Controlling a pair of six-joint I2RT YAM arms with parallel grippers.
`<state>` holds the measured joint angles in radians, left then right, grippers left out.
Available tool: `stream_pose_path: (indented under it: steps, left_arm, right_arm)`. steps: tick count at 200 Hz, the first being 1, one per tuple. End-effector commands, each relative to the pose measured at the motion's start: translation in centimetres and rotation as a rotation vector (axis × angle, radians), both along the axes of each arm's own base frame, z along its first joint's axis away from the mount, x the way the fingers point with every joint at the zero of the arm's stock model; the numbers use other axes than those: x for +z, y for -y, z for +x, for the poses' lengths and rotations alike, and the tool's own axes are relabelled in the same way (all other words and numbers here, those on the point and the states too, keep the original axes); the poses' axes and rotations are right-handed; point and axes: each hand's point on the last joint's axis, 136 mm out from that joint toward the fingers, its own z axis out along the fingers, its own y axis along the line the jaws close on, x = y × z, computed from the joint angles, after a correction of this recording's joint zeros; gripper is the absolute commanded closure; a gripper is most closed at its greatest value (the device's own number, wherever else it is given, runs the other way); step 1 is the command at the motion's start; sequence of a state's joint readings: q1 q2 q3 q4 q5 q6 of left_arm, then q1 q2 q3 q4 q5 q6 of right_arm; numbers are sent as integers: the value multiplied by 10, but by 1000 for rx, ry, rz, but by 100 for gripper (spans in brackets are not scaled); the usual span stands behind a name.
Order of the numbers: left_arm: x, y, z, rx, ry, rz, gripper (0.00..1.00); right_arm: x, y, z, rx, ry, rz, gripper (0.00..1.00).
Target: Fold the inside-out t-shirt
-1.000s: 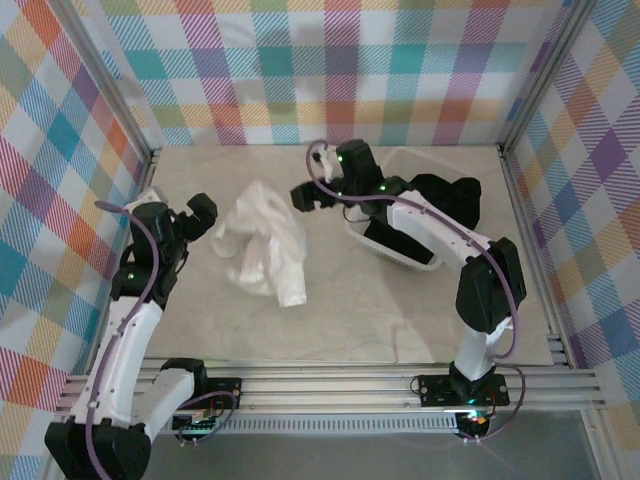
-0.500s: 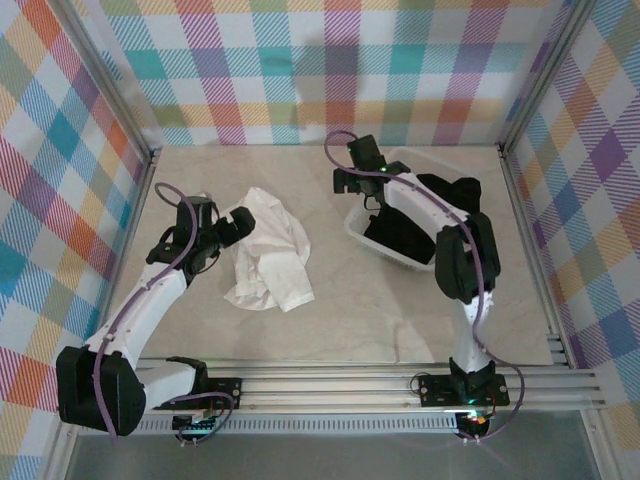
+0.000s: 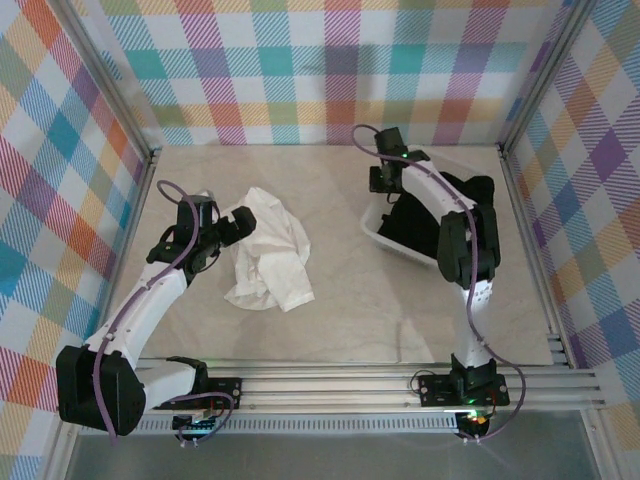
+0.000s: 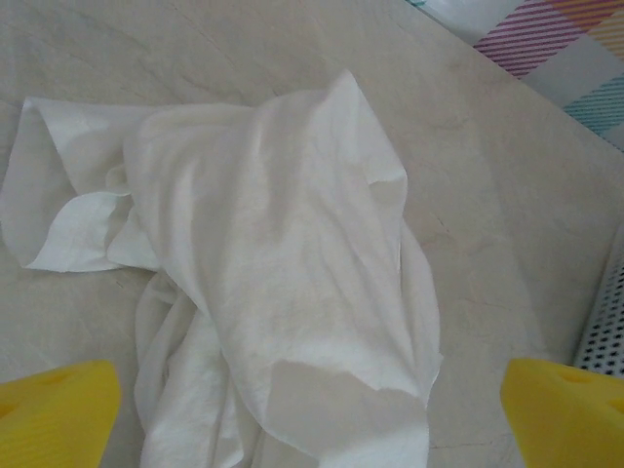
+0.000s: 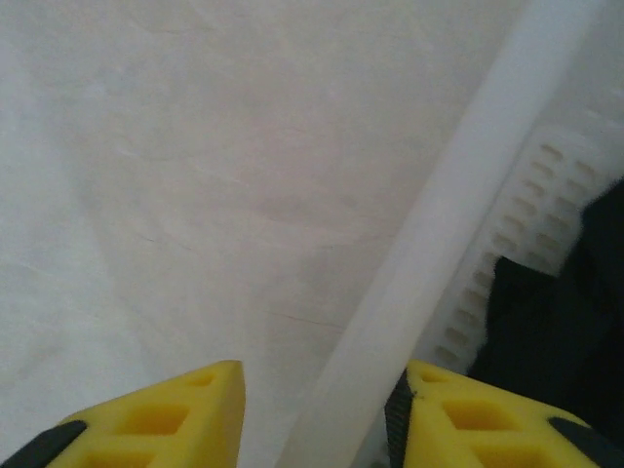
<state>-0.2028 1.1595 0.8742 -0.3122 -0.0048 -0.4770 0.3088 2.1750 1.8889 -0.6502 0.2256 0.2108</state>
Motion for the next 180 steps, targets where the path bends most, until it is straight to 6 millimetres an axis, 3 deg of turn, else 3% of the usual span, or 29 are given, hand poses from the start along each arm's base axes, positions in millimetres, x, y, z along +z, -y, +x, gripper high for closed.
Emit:
stream_pose_path:
  steps: [1,29,89,114,130,148,167,180]
  left_arm:
    - [16,3,0,-22,43,18,0]
    - [10,7,1,-30,40,-3,0]
    - [-3,15,2,-58,2,-8,0]
    - [-3,15,2,-61,2,1,0]
    - [-6,14,4,-63,-6,10,0]
    - [-11,11,5,-51,-22,35,0]
    - [-22,9,7,-40,-44,49,0]
    - [-27,14,16,-47,-34,28,0]
  right_arm:
    - [0,48,-10,103,-62,-105,67]
    - [2,90,-2,178,-63,-207,74]
    - [-5,184,25,90,-105,-368,77]
    - [-5,207,36,31,-98,-411,75]
    - [4,210,42,4,-78,-425,68]
    - [29,201,41,-33,-21,-380,46]
    - [70,171,36,-19,108,-325,26]
    - [100,137,27,19,212,-260,18]
